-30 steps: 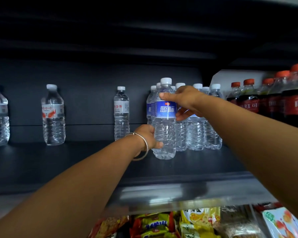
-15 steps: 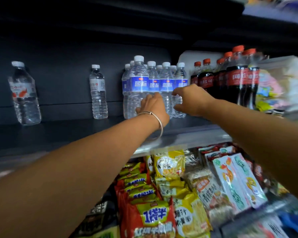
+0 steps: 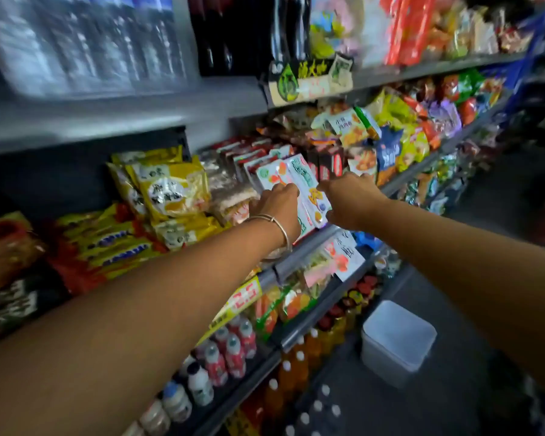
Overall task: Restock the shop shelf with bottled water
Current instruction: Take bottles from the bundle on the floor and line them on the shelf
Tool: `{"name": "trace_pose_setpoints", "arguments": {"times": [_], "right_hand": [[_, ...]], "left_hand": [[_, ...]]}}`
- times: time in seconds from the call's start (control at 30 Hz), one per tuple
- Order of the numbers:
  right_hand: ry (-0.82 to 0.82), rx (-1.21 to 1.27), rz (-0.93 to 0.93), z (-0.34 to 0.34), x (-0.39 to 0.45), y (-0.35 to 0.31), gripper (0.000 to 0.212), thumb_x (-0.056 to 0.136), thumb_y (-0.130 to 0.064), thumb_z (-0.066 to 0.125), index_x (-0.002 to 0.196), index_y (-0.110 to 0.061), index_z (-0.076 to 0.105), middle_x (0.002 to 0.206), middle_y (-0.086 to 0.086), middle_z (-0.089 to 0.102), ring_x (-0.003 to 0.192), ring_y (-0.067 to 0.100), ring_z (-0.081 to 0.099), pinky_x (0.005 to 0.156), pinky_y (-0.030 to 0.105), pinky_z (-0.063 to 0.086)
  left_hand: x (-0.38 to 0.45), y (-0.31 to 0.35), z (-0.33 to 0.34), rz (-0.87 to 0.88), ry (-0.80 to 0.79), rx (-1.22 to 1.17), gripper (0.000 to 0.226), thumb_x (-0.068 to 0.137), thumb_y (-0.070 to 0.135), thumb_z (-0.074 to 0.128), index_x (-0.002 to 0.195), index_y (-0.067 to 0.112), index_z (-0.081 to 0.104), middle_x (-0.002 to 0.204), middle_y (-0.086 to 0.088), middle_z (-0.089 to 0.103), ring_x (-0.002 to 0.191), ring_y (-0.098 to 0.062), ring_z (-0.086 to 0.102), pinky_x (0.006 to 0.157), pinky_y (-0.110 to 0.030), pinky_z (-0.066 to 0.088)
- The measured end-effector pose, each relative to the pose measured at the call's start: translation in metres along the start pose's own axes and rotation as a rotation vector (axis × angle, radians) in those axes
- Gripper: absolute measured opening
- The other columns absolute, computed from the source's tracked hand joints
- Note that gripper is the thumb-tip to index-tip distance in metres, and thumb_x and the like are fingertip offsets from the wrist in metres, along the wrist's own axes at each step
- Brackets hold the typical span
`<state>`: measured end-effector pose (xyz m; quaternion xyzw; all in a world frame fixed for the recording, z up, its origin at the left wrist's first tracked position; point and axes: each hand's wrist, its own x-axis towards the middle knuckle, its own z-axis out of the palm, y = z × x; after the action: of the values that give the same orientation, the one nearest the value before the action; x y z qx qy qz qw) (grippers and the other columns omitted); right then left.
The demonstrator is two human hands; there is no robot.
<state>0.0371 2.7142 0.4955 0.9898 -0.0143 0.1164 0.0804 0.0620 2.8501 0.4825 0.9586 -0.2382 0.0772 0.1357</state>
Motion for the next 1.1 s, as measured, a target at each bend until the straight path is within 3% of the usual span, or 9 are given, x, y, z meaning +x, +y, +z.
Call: {"name": "trace_pose_setpoints", "arguments": {"times": [0.37, 0.53, 0.73, 0.83, 0.93, 1.1], "right_hand": [[-0.414, 0.108, 0.112, 0.293, -0.041, 0.046, 0.041, 0.086, -0.016, 0.054, 0.127, -0.015, 0.048, 0.126, 0.012, 0.054, 0.122, 0.033, 0.046, 0.098, 0.041, 0.035], [-0.572, 0.218, 0.183, 0.443, -0.065, 0.038, 0.045, 0.086, -0.017, 0.054, 0.128, -0.01, 0.042, 0.127, 0.014, 0.054, 0.122, 0.031, 0.046, 0.098, 0.039, 0.033], [-0.765, 0.261, 0.105, 0.613, -0.099, 0.009, 0.043, 0.087, -0.019, 0.055, 0.129, -0.017, 0.047, 0.131, 0.009, 0.053, 0.126, 0.03, 0.043, 0.103, 0.038, 0.032], [-0.811, 0.287, 0.09, 0.682, -0.116, -0.004, 0.037, 0.088, -0.019, 0.053, 0.125, -0.016, 0.049, 0.129, 0.009, 0.054, 0.124, 0.029, 0.045, 0.101, 0.038, 0.033], [-0.845, 0.326, 0.12, 0.74, -0.131, -0.014, 0.036, 0.089, -0.021, 0.054, 0.123, -0.014, 0.048, 0.127, 0.009, 0.055, 0.122, 0.029, 0.046, 0.099, 0.038, 0.035], [-0.846, 0.411, 0.216, 0.807, -0.147, -0.027, 0.049, 0.087, -0.024, 0.06, 0.13, -0.013, 0.039, 0.129, 0.01, 0.054, 0.121, 0.029, 0.047, 0.098, 0.038, 0.037]], "left_hand": [[0.008, 0.006, 0.302, 0.03, -0.399, -0.039, 0.051, 0.082, 0.019, 0.063, 0.128, 0.013, 0.042, 0.134, -0.01, 0.043, 0.127, -0.031, 0.039, 0.1, -0.043, 0.038], [-0.009, -0.024, 0.448, 0.028, -0.512, 0.0, 0.063, 0.078, 0.021, 0.067, 0.134, 0.017, 0.039, 0.138, -0.009, 0.041, 0.129, -0.031, 0.038, 0.107, -0.042, 0.032], [-0.041, -0.067, 0.613, -0.089, -0.638, -0.05, 0.038, 0.088, 0.02, 0.057, 0.123, 0.016, 0.046, 0.13, -0.008, 0.042, 0.126, -0.028, 0.038, 0.103, -0.04, 0.033], [-0.053, -0.083, 0.679, -0.138, -0.685, -0.044, 0.046, 0.089, 0.019, 0.055, 0.132, 0.019, 0.039, 0.138, -0.009, 0.036, 0.132, -0.03, 0.028, 0.109, -0.044, 0.027], [-0.06, -0.093, 0.731, -0.197, -0.691, -0.048, 0.05, 0.09, 0.017, 0.052, 0.136, 0.02, 0.034, 0.139, -0.009, 0.035, 0.131, -0.03, 0.03, 0.107, -0.043, 0.029], [-0.063, -0.103, 0.788, -0.226, -0.688, 0.008, 0.049, 0.089, 0.018, 0.055, 0.133, 0.019, 0.033, 0.14, -0.007, 0.034, 0.132, -0.029, 0.029, 0.105, -0.046, 0.031]]}}
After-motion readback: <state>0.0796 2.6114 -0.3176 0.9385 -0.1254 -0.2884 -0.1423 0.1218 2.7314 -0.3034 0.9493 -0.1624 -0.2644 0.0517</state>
